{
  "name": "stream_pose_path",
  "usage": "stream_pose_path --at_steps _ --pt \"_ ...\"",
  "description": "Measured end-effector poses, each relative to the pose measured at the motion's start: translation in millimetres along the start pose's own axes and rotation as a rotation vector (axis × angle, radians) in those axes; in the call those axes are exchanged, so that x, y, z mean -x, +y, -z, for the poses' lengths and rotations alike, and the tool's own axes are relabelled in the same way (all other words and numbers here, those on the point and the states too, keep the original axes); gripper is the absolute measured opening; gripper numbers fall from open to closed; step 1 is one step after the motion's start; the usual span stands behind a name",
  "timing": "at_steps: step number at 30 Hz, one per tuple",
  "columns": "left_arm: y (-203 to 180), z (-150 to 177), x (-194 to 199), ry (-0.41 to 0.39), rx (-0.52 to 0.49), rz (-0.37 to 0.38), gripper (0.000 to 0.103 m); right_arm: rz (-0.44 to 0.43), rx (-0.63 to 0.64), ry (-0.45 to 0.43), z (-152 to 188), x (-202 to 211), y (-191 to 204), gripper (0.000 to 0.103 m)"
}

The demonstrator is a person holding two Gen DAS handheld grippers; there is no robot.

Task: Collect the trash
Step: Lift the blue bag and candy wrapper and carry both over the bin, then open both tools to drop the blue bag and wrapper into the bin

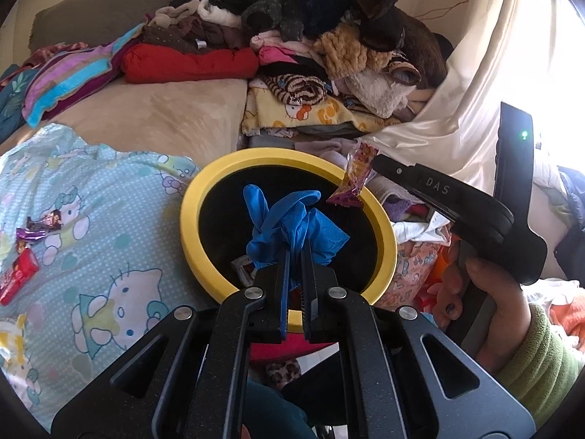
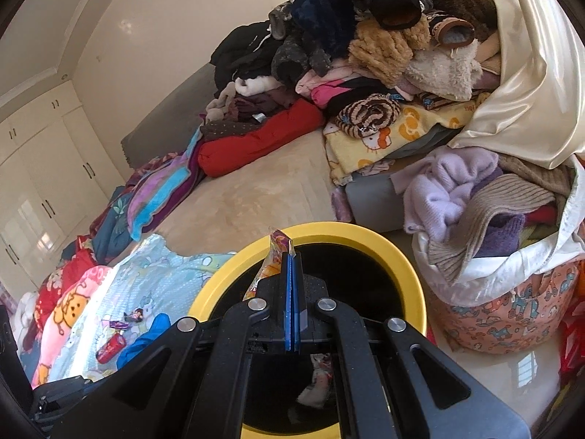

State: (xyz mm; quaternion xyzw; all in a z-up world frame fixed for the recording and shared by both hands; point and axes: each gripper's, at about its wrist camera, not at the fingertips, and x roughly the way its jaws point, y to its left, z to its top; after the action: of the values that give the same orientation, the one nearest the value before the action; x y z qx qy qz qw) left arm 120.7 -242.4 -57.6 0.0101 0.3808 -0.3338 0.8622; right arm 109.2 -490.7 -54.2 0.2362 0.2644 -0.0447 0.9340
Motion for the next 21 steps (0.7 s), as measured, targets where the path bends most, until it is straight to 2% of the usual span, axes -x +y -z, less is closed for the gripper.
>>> stream_pose_path --at_steps 21 --pt "2.8 0.2 -48.1 0.074 0.019 0.012 0.002 0.024 -0.008 0.041 6.6 -16.7 -18.4 0.001"
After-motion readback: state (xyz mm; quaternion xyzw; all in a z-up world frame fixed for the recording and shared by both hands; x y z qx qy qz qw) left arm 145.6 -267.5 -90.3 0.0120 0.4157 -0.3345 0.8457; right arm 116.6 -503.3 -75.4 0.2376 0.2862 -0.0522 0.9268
